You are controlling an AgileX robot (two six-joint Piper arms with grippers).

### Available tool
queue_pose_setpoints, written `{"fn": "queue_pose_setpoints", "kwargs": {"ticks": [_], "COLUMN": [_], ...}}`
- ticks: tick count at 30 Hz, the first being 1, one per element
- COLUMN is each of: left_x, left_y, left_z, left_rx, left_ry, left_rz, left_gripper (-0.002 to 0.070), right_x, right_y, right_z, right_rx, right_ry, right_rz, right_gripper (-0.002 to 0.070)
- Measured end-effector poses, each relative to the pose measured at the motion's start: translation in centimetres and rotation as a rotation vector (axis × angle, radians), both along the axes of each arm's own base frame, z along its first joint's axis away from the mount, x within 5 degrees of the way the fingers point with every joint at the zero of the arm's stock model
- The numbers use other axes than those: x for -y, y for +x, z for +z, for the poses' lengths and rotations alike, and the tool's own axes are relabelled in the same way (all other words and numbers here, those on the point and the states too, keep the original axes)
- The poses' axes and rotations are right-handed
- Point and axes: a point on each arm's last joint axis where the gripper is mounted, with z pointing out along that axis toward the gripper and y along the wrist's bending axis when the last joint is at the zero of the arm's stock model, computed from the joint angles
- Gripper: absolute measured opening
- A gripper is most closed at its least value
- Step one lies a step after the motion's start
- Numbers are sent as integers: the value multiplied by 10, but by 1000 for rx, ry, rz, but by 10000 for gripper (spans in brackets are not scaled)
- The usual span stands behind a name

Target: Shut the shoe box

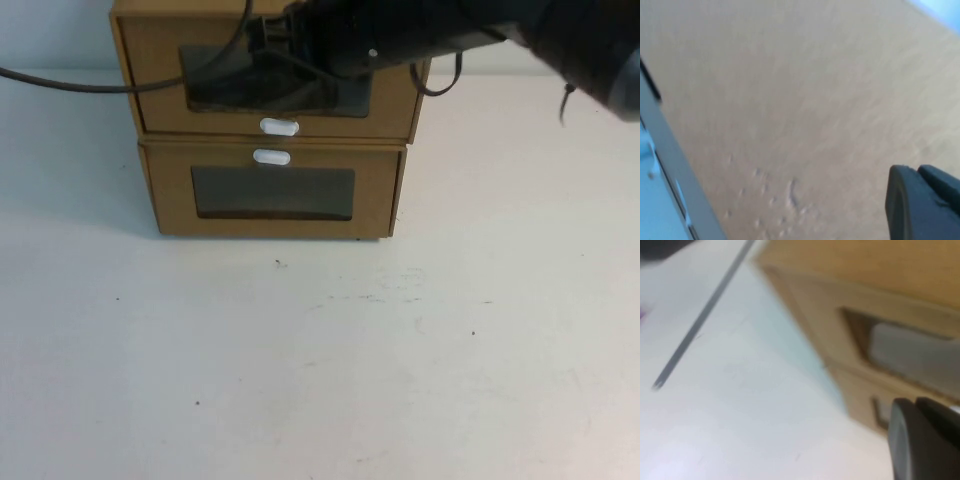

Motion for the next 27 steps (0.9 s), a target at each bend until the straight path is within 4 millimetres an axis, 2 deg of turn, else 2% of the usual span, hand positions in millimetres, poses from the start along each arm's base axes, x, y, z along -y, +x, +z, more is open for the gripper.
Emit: {"fn": "queue_pose_setpoints", "kwargs": {"ticks": [7, 11, 14, 17, 20, 24, 27], "left_x": [-8, -18, -26, -34, -44, -57, -65], "left_y": [-39, -68, -102, -140, -182, -242, -277], "left_z": [41, 49, 48, 30, 9, -27, -60], "left_rx": [119, 179, 218, 226, 256, 322, 368], "left_ry": [45, 68, 60, 51, 38, 32, 14], "left_rz": [8, 64, 113, 159, 207, 260, 303], "left_gripper": [-2, -2, -2, -2, -2, -2, -2], "right_x": [35, 60, 76, 101, 129, 167, 192], "right_y": [-56, -96, -136, -183, -222, -267, -295], "right_z": [52, 68, 72, 73, 57, 22, -9], "right_rx": [-18, -7, 9, 25, 16, 13, 26], "right_ry": [-153, -293, -351, -339, -313, -247, -178], "right_rz": [71, 22, -5, -22, -39, -80, -111], "right_gripper": [-11, -11, -11, -11, -11, -11, -11]}}
